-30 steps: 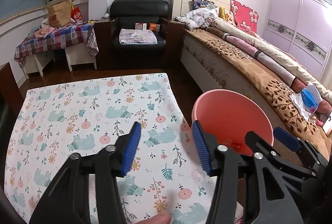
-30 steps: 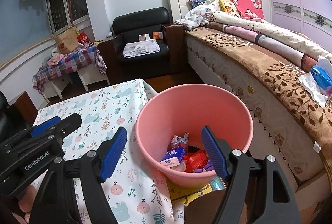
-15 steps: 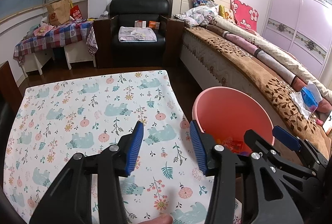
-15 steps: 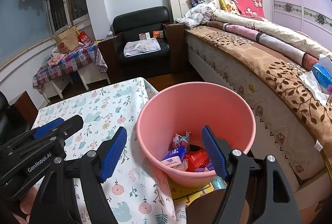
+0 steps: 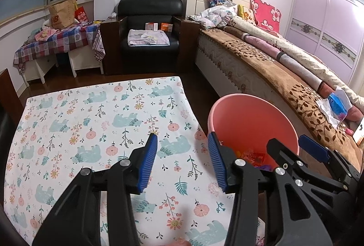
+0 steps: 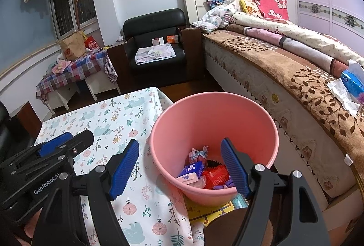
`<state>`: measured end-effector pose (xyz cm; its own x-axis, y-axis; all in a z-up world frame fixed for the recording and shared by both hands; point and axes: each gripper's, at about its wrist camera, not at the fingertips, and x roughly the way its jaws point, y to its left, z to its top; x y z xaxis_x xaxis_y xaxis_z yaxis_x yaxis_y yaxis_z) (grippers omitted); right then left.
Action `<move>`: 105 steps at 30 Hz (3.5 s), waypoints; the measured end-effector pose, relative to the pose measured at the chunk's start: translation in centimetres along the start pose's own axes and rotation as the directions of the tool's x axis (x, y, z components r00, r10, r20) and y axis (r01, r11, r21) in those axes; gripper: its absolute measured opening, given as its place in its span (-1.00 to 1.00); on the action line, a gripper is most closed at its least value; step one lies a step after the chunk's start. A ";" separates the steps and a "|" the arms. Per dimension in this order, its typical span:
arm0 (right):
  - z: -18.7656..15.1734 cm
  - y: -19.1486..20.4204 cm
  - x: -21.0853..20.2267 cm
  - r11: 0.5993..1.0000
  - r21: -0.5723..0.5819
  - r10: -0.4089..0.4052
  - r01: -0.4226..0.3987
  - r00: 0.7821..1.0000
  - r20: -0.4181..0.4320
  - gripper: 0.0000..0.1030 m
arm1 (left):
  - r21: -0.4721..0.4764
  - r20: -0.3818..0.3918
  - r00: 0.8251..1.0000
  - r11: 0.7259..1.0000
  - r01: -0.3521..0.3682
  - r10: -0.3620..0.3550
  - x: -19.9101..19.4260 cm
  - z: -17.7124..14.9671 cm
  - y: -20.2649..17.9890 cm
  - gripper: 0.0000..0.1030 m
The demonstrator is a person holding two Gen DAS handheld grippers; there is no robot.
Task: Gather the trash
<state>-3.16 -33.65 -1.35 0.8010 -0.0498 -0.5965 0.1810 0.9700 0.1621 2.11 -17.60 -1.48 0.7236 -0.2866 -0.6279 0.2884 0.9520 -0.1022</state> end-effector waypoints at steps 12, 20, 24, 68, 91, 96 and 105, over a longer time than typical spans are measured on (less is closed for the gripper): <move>0.0 -0.1 -0.1 1.000 0.001 0.003 -0.003 1.000 -0.001 0.42 | 0.004 0.002 1.000 1.000 0.003 -0.003 -0.2 0.0 -0.1 -0.09; 0.0 0.0 -0.1 1.000 0.002 0.002 -0.002 1.000 0.000 0.42 | 0.003 0.002 1.000 1.000 0.003 -0.003 -0.3 0.0 -0.1 -0.09; 0.0 0.0 -0.1 1.000 0.000 0.003 -0.003 1.000 0.001 0.42 | 0.003 0.004 1.000 1.000 0.003 -0.003 -0.3 0.1 0.0 -0.09; 0.6 0.1 -0.7 1.000 -0.003 0.010 -0.010 1.000 0.011 0.42 | 0.004 0.008 1.000 1.000 0.001 -0.001 -0.9 0.4 0.4 -0.09; 0.9 0.0 -1.3 1.000 -0.005 0.007 -0.007 1.000 0.017 0.42 | 0.007 0.016 1.000 1.000 0.003 -0.003 -1.2 0.5 0.3 -0.09; 0.8 0.0 -1.5 1.000 -0.005 0.007 -0.007 1.000 0.019 0.42 | 0.008 0.017 1.000 1.000 0.002 -0.002 -1.3 0.6 0.3 -0.09; 0.8 0.2 -1.6 1.000 -0.002 0.006 -0.005 1.000 0.021 0.42 | 0.006 0.017 1.000 1.000 0.002 -0.002 -1.2 0.5 0.3 -0.09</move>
<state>-4.00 -33.58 0.25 0.8138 -0.0494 -0.5790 0.1753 0.9708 0.1636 1.63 -17.01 -0.32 0.7335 -0.2907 -0.6144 0.2936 0.9508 -0.0993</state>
